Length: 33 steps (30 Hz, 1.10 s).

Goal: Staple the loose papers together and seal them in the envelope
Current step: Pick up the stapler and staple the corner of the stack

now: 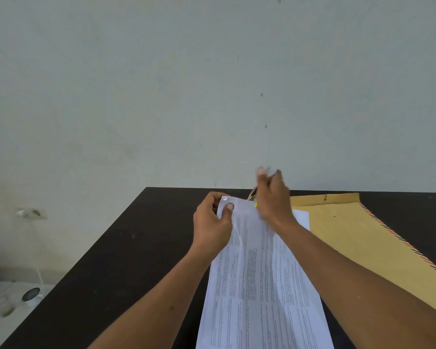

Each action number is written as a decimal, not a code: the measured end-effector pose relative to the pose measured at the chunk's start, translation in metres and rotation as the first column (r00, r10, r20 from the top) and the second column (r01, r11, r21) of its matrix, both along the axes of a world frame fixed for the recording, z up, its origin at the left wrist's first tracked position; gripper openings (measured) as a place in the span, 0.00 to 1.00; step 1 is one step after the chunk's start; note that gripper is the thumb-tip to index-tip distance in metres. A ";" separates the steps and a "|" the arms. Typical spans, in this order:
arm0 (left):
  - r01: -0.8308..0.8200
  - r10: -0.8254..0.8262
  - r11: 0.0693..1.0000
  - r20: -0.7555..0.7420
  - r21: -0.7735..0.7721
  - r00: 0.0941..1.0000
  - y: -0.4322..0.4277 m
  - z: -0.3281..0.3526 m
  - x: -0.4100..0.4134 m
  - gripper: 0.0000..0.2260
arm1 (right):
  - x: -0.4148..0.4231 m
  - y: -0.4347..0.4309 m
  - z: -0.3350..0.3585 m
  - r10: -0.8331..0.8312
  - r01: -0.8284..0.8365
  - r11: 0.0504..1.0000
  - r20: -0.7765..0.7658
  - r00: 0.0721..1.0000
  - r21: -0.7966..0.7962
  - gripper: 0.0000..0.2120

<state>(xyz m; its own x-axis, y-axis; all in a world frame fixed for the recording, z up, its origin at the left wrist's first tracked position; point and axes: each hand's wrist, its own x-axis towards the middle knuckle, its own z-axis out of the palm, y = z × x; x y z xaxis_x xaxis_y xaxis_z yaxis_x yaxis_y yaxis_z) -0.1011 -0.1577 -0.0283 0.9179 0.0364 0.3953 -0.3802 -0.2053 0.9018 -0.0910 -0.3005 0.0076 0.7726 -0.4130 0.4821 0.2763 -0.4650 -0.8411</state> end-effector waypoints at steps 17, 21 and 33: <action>-0.124 0.286 0.802 -0.193 0.585 0.939 0.039 -0.079 0.050 0.18 | -0.016 -0.064 -0.098 -0.434 -0.169 0.693 -0.593 0.679 -0.701 0.20; -0.111 0.288 0.618 -0.092 0.778 0.953 0.032 -0.079 0.052 0.21 | -0.015 -0.075 -0.096 -0.447 -0.055 0.757 -0.577 0.684 -0.651 0.26; 0.030 -0.100 0.639 0.045 0.769 0.994 -0.074 -0.049 0.042 0.20 | -0.083 -0.215 -0.085 -0.467 -0.168 0.798 -0.769 0.436 -0.579 0.28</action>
<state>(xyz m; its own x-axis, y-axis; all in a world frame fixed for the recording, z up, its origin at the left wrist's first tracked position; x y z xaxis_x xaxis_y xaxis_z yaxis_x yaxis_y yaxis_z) -0.0593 -0.2313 -0.0772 0.8714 -0.3704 0.3216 -0.4796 -0.7810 0.4001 -0.1740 -0.5160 -0.0775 0.8322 -0.5067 -0.2252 -0.5456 -0.8207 -0.1696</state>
